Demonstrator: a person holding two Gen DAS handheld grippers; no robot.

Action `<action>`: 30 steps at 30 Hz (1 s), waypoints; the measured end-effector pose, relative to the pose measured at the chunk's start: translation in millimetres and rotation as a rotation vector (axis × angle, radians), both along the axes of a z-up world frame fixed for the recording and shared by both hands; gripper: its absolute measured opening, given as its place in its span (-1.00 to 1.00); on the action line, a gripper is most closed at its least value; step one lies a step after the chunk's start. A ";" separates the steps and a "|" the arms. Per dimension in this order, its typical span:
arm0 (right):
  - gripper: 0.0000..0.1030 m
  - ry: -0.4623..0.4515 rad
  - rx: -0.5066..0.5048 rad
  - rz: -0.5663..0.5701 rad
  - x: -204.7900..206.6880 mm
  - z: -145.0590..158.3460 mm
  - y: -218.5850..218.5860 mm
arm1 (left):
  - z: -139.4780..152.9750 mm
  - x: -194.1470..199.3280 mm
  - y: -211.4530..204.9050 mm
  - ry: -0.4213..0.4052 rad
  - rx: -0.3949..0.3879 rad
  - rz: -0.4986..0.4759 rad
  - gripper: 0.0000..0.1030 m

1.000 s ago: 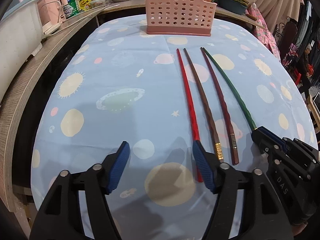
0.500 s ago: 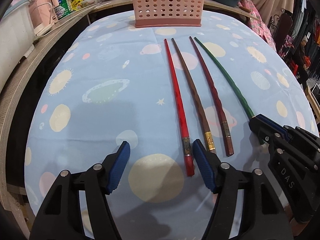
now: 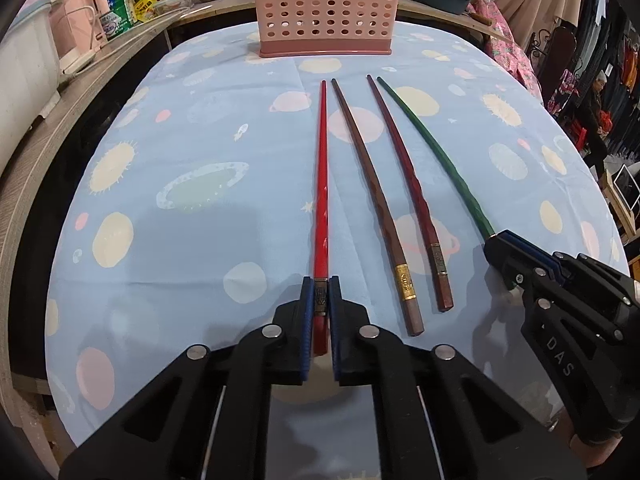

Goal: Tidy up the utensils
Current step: 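Lift both held chopsticks upright and carry them over the pink basket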

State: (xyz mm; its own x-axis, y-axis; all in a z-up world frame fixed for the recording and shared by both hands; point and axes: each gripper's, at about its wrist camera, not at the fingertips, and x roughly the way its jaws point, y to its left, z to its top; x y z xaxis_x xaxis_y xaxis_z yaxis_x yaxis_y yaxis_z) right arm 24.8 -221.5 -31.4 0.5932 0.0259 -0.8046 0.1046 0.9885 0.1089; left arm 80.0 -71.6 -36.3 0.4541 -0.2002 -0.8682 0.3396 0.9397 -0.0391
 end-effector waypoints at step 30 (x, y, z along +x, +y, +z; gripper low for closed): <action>-0.88 -0.305 0.080 -0.064 30.6 136.1 -41.1 | 122.7 40.9 33.0 -0.157 -0.201 0.095 -0.87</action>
